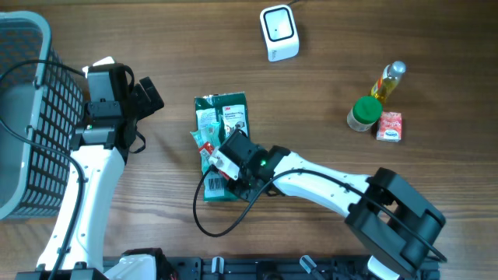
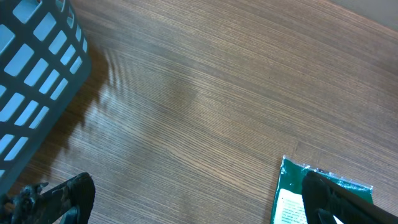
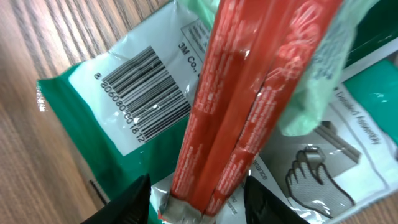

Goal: Scan the item barcode
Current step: 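Move the right gripper down to the red tube on the gloves pack, then close the right gripper on the red tube and lift it, then carry the red tube up to the white scanner, then lower the red tube onto the table right of center and release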

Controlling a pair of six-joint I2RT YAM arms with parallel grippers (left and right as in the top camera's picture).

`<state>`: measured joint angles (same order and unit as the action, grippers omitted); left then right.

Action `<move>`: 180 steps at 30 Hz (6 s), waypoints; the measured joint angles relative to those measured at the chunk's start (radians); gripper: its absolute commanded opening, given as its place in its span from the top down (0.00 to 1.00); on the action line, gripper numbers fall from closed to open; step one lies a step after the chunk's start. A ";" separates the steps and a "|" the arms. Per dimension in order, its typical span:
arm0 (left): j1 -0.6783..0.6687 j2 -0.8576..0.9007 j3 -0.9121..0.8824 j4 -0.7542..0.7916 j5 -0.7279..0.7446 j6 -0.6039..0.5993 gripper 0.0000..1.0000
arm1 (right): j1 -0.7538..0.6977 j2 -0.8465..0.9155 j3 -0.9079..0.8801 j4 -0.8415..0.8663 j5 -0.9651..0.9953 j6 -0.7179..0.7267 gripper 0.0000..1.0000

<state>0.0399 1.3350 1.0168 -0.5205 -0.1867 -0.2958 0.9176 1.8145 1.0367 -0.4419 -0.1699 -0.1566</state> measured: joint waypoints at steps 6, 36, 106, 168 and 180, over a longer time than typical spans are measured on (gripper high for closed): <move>0.000 0.000 0.000 0.000 0.000 0.000 0.00 | -0.027 -0.031 0.007 -0.051 -0.072 -0.002 0.50; 0.000 0.000 0.000 0.000 0.000 0.000 0.00 | -0.377 0.165 0.005 0.085 -0.772 0.031 0.48; 0.000 0.000 0.000 0.001 0.000 0.000 0.00 | -0.444 -0.346 0.409 -0.596 -0.166 -0.219 0.96; 0.000 0.000 0.000 -0.002 0.000 0.000 0.00 | -0.511 -0.013 0.591 -0.829 0.005 0.077 0.96; 0.000 0.000 0.000 0.000 0.000 0.000 0.00 | -0.511 0.001 0.160 -0.544 0.024 0.246 0.96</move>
<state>0.0399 1.3350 1.0168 -0.5205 -0.1867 -0.2962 0.4068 1.8156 1.1969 -0.9855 -0.1463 0.0898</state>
